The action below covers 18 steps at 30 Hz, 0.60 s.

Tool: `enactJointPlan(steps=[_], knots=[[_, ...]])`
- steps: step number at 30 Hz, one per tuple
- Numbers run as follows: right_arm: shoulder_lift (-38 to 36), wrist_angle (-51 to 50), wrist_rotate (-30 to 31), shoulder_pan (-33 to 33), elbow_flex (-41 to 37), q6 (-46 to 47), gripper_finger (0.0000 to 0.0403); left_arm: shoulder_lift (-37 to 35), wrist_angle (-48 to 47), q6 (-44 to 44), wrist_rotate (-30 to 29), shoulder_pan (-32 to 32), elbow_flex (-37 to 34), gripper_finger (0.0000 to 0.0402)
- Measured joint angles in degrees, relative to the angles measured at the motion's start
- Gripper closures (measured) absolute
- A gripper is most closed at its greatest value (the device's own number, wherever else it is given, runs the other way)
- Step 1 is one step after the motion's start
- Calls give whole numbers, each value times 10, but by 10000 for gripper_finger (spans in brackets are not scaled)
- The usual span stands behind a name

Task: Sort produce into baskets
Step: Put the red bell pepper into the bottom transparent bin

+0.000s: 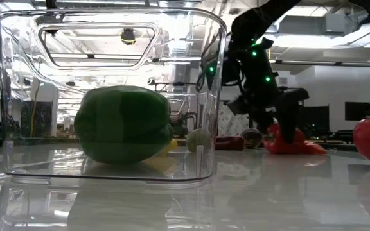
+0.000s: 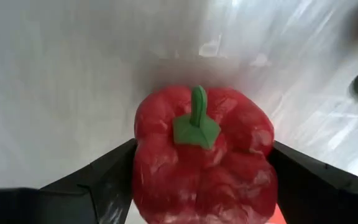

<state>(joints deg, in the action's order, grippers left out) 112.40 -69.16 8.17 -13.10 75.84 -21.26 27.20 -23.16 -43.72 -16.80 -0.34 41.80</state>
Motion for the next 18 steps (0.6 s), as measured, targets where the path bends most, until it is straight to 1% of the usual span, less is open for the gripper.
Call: enactJointPlan(steps=[3, 8, 11, 15, 18], knots=[[0, -3, 21, 0, -12, 0, 67, 0, 0, 0, 0, 0, 0, 15], [2, -4, 23, 0, -9, 0, 95, 0, 0, 0, -2, 0, 0, 15], [3, -2, 23, 0, 4, -1, 101, 0, 0, 0, -2, 0, 0, 15], [5, -4, 22, -1, 52, 18, 99, 0, 1, -1, -6, 0, 0, 15], [5, -26, 22, -1, 118, 44, 98, 0, 3, -2, -19, 0, 0, 15]])
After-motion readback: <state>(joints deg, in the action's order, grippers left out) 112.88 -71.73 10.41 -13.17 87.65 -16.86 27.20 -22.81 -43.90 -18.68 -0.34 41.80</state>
